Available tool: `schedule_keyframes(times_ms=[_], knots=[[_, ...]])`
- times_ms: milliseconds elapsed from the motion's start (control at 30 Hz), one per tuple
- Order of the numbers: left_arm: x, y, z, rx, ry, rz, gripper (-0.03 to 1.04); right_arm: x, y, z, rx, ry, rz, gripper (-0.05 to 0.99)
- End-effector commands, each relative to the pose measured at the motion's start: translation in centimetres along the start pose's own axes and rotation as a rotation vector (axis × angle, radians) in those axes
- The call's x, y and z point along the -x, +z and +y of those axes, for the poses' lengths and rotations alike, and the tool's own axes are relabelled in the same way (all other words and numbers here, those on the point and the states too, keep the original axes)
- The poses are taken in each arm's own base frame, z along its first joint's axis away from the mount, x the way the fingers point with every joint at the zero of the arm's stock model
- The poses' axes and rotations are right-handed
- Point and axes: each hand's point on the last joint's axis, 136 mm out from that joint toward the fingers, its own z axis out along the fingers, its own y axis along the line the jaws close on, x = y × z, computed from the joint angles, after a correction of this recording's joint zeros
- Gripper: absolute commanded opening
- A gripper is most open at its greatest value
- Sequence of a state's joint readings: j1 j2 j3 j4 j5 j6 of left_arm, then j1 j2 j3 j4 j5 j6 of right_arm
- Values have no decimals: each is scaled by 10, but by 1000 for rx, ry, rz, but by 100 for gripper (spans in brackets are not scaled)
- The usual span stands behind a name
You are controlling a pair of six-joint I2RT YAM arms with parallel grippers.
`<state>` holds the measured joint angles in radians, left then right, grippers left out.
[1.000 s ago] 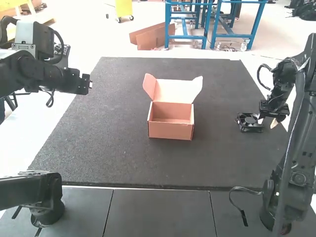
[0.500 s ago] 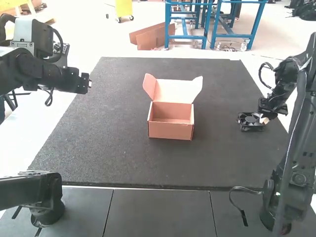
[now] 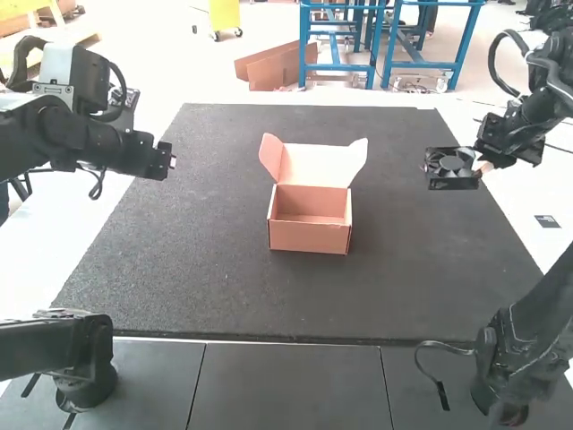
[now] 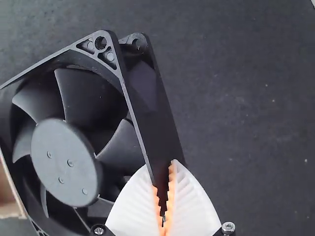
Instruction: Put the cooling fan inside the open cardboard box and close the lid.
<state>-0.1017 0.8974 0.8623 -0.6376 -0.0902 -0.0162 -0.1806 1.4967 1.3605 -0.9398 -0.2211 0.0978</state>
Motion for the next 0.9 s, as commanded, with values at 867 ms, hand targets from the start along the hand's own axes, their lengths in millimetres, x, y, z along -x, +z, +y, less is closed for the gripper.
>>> schedule_keyframes(times_ms=[867], knots=[[-4, -3, -18, -39, 43, -44, 97, -141, -13, 206, 289, 1, 233, 0]])
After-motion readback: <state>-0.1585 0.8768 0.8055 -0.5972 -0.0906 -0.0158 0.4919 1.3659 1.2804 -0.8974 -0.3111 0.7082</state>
